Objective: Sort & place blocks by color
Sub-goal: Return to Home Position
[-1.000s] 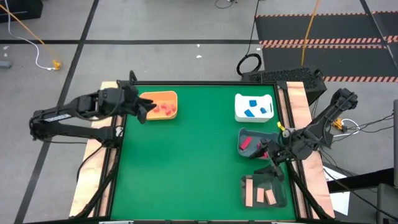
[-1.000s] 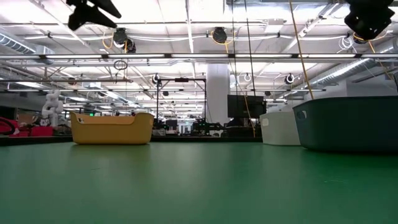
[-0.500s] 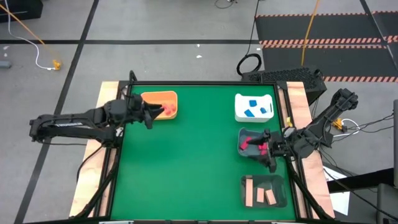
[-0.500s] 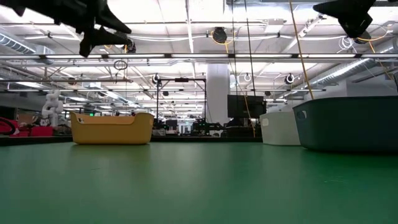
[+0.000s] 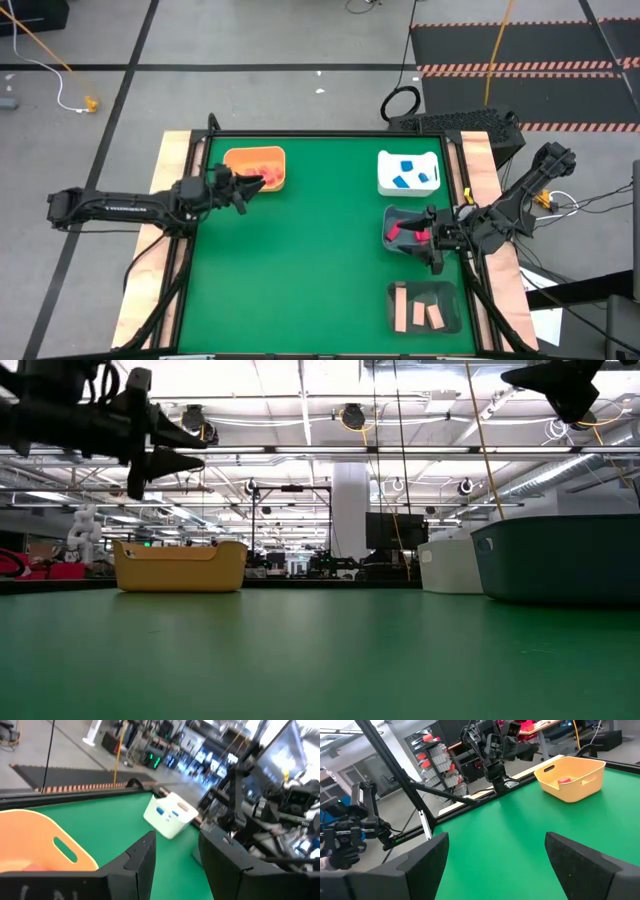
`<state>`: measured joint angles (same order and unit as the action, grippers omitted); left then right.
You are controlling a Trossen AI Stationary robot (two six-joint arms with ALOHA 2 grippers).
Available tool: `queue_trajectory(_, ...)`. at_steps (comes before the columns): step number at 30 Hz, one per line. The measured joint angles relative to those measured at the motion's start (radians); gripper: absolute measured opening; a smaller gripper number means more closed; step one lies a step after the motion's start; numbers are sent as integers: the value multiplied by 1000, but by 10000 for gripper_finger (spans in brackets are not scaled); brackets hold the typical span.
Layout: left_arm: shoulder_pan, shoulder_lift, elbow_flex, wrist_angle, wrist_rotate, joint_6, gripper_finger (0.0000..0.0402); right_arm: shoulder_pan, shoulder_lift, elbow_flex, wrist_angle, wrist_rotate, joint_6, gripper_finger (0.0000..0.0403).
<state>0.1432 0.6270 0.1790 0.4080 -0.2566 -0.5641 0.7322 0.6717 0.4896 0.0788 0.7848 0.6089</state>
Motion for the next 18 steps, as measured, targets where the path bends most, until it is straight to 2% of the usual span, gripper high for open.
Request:
queue_trajectory(4,0,0,-88,148,-8,-10,150,0,0,0,0,0,-6,320)
queue_trajectory(9,0,0,-163,243,-8,-34,149,0,0,0,0,0,-25,320)
queue_trajectory(14,0,0,-170,242,-9,-33,150,0,0,0,-1,0,-50,320)
queue_trajectory(18,0,0,-170,241,-9,32,150,0,0,0,0,27,-37,320)
